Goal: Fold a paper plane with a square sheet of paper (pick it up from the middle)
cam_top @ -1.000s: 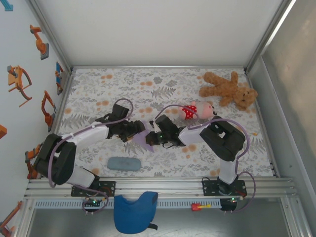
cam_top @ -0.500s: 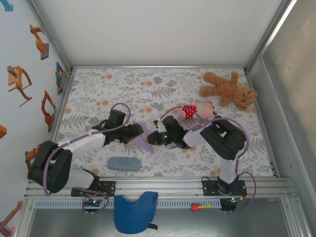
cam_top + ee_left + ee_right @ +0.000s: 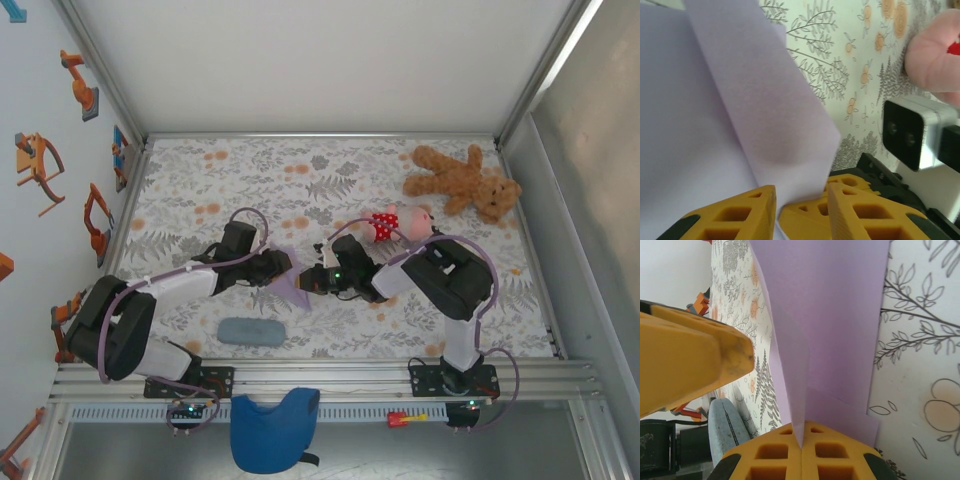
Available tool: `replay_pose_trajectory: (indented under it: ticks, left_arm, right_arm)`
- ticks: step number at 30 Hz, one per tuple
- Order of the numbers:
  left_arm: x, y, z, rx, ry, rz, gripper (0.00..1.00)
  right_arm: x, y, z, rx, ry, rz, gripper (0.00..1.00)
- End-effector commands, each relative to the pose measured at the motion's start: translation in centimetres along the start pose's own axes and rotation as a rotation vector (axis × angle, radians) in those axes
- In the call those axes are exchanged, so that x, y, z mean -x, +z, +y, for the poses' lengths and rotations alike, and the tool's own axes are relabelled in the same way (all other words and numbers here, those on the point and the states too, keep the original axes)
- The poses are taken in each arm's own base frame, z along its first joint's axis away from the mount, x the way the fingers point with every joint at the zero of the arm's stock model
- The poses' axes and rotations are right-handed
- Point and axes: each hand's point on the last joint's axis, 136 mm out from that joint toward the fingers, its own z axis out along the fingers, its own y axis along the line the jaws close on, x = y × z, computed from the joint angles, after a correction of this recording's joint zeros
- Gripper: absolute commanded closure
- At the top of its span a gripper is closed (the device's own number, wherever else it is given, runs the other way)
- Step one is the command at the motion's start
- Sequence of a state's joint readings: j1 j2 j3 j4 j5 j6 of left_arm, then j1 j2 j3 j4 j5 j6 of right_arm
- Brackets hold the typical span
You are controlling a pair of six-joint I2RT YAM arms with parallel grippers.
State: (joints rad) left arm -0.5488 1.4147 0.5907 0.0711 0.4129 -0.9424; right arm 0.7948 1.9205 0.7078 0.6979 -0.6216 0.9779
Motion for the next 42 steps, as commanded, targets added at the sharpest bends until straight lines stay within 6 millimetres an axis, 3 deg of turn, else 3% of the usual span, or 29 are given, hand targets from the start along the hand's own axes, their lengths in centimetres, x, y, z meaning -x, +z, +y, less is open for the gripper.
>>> replay_pose_trajectory:
  ticks: [1,15,27,35,42]
  left_arm:
    - [-0.3,0.4,-0.7,-0.048,0.029,0.023,0.70]
    - [0.2,2.3,-1.5,-0.088,0.039,0.064,0.79]
    - [0.2,3.4,-0.3,-0.040,0.017,0.091,0.82]
    - [0.3,3.4,0.1,-0.002,0.009,0.091,0.83]
    - [0.3,3.5,0.1,-0.001,0.003,0.095,0.83]
  right_arm:
    - [-0.1,0.0,-0.4,0.014,0.034,0.007,1.00]
    - [-0.4,0.2,-1.5,0.003,0.077,0.021,1.00]
    - [-0.3,-0.2,-1.2,0.006,0.077,0.012,1.00]
    - [-0.2,-1.9,-0.1,-0.031,0.050,-0.009,0.79]
    - [-0.5,-3.0,-0.6,-0.115,0.028,-0.011,0.76]
